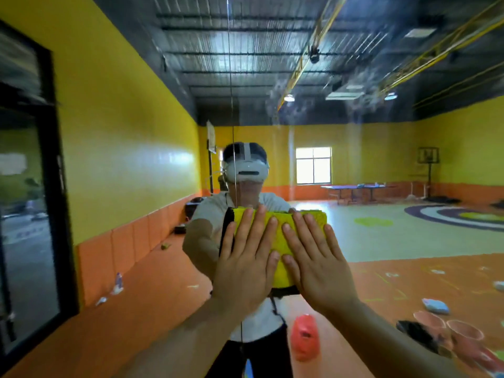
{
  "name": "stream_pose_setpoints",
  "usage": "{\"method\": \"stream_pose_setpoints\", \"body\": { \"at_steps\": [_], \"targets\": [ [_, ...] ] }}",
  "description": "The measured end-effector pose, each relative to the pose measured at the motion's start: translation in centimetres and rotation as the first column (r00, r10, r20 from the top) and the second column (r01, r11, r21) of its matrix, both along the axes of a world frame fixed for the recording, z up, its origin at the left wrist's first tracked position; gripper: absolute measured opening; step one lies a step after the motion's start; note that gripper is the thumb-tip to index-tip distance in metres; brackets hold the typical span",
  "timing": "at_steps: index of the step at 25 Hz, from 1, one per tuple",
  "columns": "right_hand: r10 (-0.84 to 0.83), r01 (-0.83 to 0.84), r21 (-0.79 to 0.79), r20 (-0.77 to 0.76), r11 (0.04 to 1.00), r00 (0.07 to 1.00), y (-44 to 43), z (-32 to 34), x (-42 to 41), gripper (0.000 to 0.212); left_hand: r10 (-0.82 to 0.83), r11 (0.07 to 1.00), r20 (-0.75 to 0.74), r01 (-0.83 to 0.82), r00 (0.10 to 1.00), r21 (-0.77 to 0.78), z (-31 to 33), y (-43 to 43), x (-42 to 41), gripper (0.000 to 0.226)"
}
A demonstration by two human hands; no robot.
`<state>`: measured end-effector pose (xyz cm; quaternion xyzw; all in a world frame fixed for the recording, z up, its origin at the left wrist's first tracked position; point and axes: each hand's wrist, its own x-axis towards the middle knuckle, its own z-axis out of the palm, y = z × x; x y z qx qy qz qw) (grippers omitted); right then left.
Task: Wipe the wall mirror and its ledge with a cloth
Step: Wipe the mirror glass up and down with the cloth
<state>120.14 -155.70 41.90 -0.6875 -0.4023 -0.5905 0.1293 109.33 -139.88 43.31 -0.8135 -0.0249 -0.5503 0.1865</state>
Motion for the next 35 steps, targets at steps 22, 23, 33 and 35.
{"method": "stream_pose_setpoints", "body": {
  "at_steps": [22, 23, 33, 35],
  "targets": [
    [0.032, -0.055, 0.096, 0.225, 0.994, 0.974, 0.3, 47.0, 4.3, 0.061, 0.126, 0.992, 0.228, -0.119, 0.965, -0.046, 45.1, -1.0, 3.9, 0.064],
    [0.024, -0.047, 0.092, 0.237, 0.995, 0.971, -0.9, 47.0, 4.9, 0.06, 0.118, 0.993, 0.228, -0.109, 0.967, -0.054, 44.9, -2.2, 4.5, 0.063],
    [0.042, -0.056, 0.127, 0.104, 0.99, 0.994, -6.1, 45.4, 6.5, 0.064, 0.053, 0.998, 0.244, -0.056, 0.968, 0.005, 43.3, -7.1, 8.3, 0.06],
    [0.051, -0.066, 0.184, 0.082, 0.981, 0.995, -5.3, 43.5, 5.9, 0.063, 0.029, 0.999, 0.266, -0.039, 0.964, 0.034, 41.8, -6.9, 8.3, 0.06]
  ]
}}
